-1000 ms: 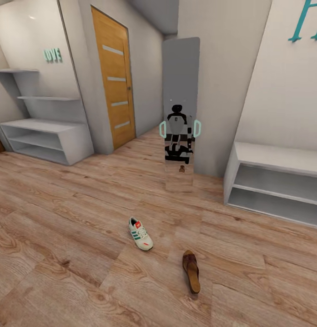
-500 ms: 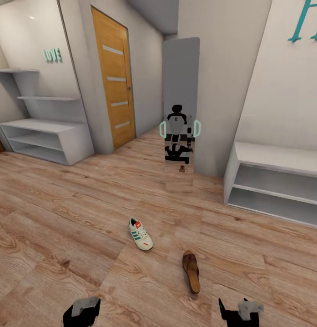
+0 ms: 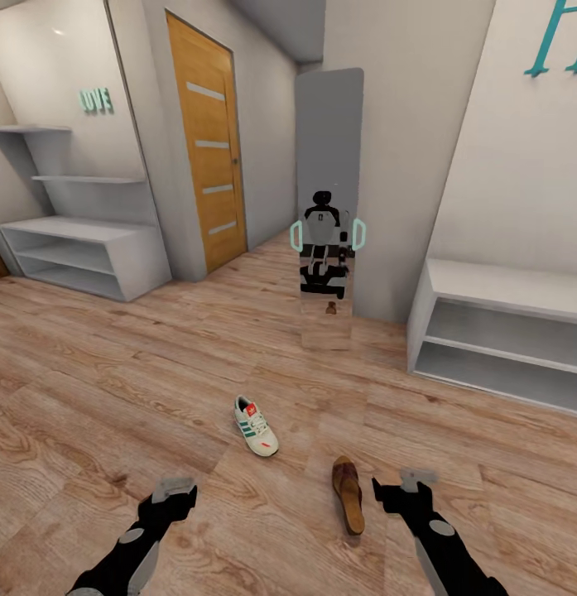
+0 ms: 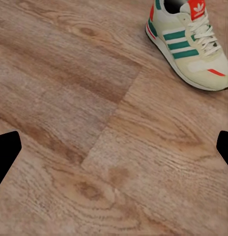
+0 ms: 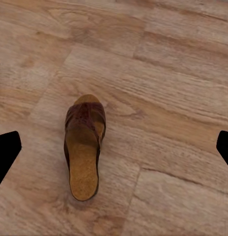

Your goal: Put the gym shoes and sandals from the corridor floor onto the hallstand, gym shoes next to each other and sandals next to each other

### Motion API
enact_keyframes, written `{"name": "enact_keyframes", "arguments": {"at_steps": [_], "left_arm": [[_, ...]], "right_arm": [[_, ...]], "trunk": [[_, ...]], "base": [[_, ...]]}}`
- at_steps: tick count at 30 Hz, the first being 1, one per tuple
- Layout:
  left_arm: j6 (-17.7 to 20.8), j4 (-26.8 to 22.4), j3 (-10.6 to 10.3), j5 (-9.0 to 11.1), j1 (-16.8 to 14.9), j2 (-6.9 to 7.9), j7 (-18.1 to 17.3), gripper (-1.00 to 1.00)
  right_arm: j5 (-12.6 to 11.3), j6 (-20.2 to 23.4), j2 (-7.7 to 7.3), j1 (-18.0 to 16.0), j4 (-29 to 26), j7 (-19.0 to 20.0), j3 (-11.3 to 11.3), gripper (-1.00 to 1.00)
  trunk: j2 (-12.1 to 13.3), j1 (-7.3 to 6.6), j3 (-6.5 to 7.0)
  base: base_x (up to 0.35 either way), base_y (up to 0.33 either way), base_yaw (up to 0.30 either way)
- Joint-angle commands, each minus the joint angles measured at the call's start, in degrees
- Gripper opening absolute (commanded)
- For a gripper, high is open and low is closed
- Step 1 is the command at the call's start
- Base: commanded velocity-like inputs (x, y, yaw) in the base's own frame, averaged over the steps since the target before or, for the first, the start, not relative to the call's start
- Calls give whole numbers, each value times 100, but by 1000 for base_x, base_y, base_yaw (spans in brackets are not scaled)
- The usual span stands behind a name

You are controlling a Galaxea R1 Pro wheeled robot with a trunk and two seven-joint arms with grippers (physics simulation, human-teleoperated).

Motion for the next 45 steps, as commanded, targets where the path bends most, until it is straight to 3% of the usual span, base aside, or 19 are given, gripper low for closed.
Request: {"name": "enact_keyframes", "arguments": {"at_steps": [1,10,16,26,38,45], "left_arm": [[-5,-13,14,7,-11,-2,-9,100],[57,-104,-9,-5,-6,45,-33,100],[82,-109,5,-13,-46,-8,-297,100],[54,-156,-4,-15,-58,-46,-357,100],[113,-646,-63,-15,-62,-49,-473,100],[301,-958,-227,-15,-67,-42,-749,100]], "right_arm": [[2,85,16,-33,-20,7,-4,100],[-1,267,105,-146,-84,27,27,100],[-1,273,105,-150,-72,17,42,100],[7,276,102,-150,-53,4,31,100],[16,279,101,-150,-49,-11,1,100],[17,282,101,-150,-43,-31,-6,100]], "trunk": [[-2,-1,-6],[-2,-1,-6],[-2,-1,-6],[-2,-1,-6],[-2,-1,-7],[-283,153,-166]], "base": [[0,0,0],[6,5,0],[136,132,0],[31,30,0],[1,1,0],[0,0,0]]}}
